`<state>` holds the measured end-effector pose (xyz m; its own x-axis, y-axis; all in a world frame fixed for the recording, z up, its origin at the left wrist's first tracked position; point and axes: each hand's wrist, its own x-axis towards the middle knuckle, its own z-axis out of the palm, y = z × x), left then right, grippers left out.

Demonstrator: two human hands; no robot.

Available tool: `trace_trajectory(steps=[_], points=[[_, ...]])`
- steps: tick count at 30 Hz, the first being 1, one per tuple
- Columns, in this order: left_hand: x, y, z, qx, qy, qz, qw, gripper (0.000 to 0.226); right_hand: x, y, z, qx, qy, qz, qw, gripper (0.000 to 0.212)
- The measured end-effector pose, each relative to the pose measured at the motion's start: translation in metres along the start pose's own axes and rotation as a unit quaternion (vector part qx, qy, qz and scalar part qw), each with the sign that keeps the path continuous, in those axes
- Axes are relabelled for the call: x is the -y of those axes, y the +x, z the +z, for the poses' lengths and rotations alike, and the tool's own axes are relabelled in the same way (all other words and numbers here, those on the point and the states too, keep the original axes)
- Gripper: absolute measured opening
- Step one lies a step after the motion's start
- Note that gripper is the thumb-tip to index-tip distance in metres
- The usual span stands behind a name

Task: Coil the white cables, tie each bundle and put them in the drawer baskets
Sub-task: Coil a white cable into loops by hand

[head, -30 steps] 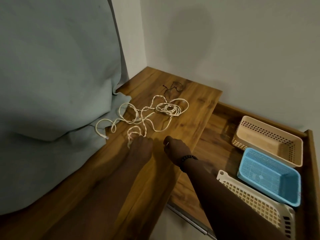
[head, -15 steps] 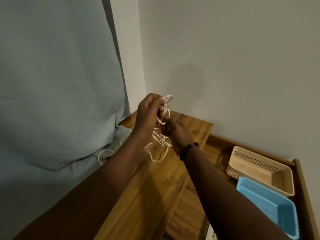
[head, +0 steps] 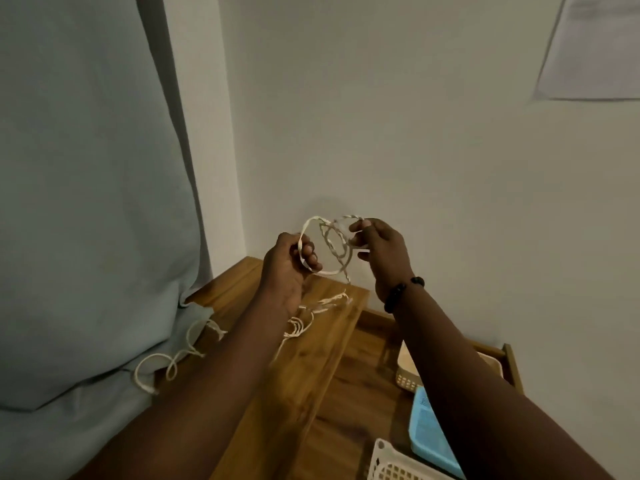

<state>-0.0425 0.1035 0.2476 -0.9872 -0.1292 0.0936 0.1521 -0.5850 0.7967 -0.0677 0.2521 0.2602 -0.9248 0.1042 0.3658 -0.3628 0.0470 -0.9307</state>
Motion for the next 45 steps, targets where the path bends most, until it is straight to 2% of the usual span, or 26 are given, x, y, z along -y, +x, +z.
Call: trace_trajectory(steps=[2,5,8,11,13,16,18,22,24,26,28,29,31,32,33,35,40,43,45], points=[[0.005,-0.006,0.011,0.031,-0.001,-0.027,0.999,0.026,0.007,0.002,-0.022,-0.008,0.003,-0.004,1.000,0.035],[0.015,-0.010,0.031,0.039,0.076,-0.052,0.995,0.043,0.020,-0.001,-0.049,0.000,0.018,-0.022,1.000,0.037],[0.021,-0.006,0.048,0.015,0.134,-0.028,0.991,0.034,0.028,-0.006,-0.072,-0.018,0.041,-0.030,0.999,0.036],[0.027,-0.005,0.064,0.025,0.212,-0.002,0.977,0.029,0.035,-0.011,-0.092,-0.038,0.030,-0.039,0.998,0.039],[0.029,-0.008,0.076,0.070,0.270,0.025,0.960,0.025,0.042,-0.014,-0.101,-0.062,0.022,-0.045,0.997,0.039],[0.034,-0.010,0.091,0.175,0.316,0.063,0.930,0.030,0.051,-0.014,-0.113,-0.119,-0.002,-0.039,0.992,0.040],[0.038,-0.012,0.098,0.238,0.284,0.059,0.927,0.033,0.054,-0.012,-0.123,-0.145,-0.044,-0.041,0.988,0.040],[0.044,-0.021,0.111,0.320,0.128,-0.014,0.939,0.033,0.058,-0.015,-0.134,-0.161,-0.100,-0.025,0.982,0.037],[0.048,-0.023,0.116,0.331,0.124,-0.016,0.935,0.031,0.061,-0.018,-0.136,-0.154,-0.106,-0.007,0.982,0.046],[0.048,-0.021,0.116,0.340,0.161,0.001,0.927,0.025,0.062,-0.021,-0.140,-0.107,-0.085,0.032,0.990,0.057],[0.043,-0.017,0.112,0.370,0.253,0.010,0.894,0.028,0.061,-0.023,-0.146,-0.039,-0.054,0.069,0.995,0.067],[0.040,-0.015,0.110,0.392,0.315,0.012,0.864,0.037,0.060,-0.024,-0.149,-0.018,-0.048,0.076,0.996,0.070],[0.038,-0.012,0.108,0.427,0.409,0.019,0.806,0.052,0.058,-0.025,-0.155,-0.014,-0.044,0.074,0.996,0.069],[0.039,-0.012,0.110,0.432,0.429,0.030,0.793,0.050,0.057,-0.024,-0.156,-0.019,-0.041,0.069,0.997,0.066],[0.040,-0.012,0.111,0.424,0.436,0.043,0.793,0.043,0.056,-0.024,-0.157,-0.023,-0.037,0.060,0.997,0.064],[0.043,-0.012,0.116,0.383,0.421,0.074,0.819,0.032,0.053,-0.022,-0.159,-0.019,-0.025,0.038,0.999,0.059],[0.050,-0.008,0.125,0.265,0.331,0.128,0.897,0.020,0.049,-0.020,-0.166,0.098,0.081,0.002,0.992,0.049],[0.051,-0.001,0.125,0.250,0.272,0.102,0.923,0.020,0.047,-0.021,-0.171,0.118,0.135,-0.009,0.984,0.043],[0.050,0.002,0.123,0.265,0.185,0.046,0.945,0.021,0.045,-0.020,-0.174,0.112,0.183,-0.011,0.977,0.040]])
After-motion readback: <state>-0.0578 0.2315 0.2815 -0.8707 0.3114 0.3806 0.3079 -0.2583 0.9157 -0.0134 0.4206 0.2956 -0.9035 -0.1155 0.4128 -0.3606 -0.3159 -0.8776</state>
